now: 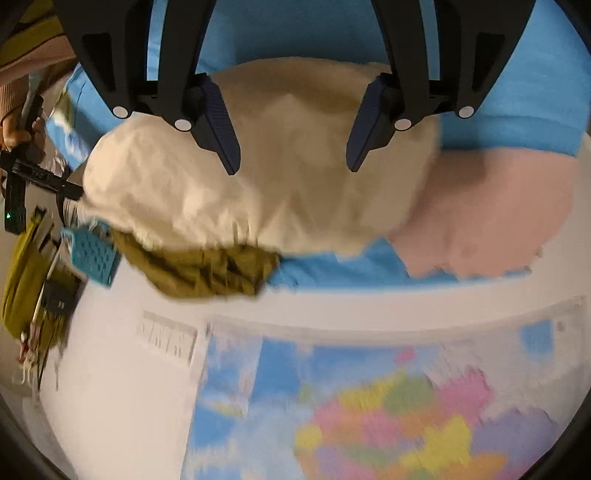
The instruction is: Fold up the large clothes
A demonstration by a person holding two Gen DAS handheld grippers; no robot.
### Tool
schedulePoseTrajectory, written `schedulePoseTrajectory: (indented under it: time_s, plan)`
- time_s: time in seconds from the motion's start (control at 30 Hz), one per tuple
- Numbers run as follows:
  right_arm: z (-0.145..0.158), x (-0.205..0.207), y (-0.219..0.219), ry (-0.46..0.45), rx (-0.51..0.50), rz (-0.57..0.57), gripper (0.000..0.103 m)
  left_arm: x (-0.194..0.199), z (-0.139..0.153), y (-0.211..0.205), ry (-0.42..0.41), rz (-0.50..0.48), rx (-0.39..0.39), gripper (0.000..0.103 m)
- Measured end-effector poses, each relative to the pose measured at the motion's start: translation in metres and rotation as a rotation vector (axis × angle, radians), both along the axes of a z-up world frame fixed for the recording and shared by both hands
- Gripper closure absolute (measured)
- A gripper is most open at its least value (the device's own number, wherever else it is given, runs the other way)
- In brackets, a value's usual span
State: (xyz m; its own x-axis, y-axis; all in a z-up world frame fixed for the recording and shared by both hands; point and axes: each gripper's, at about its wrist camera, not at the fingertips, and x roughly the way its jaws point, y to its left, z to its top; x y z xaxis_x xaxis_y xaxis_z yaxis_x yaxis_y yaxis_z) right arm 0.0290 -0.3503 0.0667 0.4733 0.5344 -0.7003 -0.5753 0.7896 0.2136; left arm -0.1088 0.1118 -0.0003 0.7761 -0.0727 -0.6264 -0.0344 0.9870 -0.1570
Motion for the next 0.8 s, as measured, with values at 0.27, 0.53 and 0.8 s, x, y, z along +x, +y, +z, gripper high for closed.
schedulePoseTrajectory:
  time_s: [0.27, 0.53, 0.8]
  plan:
    - [-0.028, 0.028, -0.032, 0.099, 0.009, -0.081, 0.1, 0.024, -0.056, 0.061, 0.188, 0.143, -0.205, 0.102]
    - [0.027, 0.018, -0.017, 0.005, 0.113, -0.015, 0.065, 0.022, -0.013, 0.022, 0.079, 0.067, -0.039, 0.06]
    - [-0.018, 0.055, 0.08, 0.039, -0.146, 0.127, 0.068, 0.055, -0.016, -0.004, 0.096, -0.016, -0.019, 0.053]
